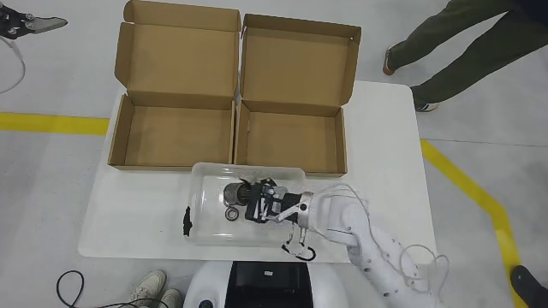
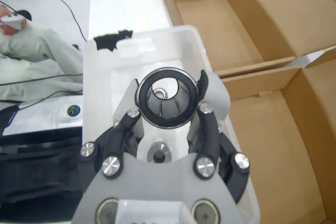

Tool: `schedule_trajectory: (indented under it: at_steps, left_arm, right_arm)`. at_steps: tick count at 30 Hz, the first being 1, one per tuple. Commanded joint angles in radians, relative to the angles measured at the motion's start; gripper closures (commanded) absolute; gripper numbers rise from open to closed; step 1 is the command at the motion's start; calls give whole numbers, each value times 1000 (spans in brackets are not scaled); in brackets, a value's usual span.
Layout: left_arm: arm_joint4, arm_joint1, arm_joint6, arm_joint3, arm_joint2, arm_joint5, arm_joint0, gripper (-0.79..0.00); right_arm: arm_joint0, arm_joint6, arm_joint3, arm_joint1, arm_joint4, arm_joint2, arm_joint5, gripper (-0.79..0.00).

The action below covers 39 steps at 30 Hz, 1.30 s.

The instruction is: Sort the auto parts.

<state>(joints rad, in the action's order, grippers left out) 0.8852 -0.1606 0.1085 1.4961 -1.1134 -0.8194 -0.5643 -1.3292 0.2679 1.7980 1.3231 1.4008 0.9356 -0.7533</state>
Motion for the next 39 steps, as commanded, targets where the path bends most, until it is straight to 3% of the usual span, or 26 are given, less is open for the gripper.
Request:
schedule_trajectory:
  at_steps: [1, 7, 14, 39]
  left_arm:
    - [0, 0, 0, 0, 0, 0, 0, -785]
    - [0, 0, 0, 0, 0, 0, 0, -785]
    - [0, 0, 0, 0, 0, 0, 0, -785]
    - [0, 0, 0, 0, 0, 0, 0, -785]
  right_arm:
    - [-9, -42, 28, -6, -4, 20, -10, 0]
    - [-11, -79, 146, -18, -32, 55, -47, 0]
    - [3, -106, 237, -21, -107, 73, -18, 0]
    - [24, -126, 248, -26, -111, 80, -37, 0]
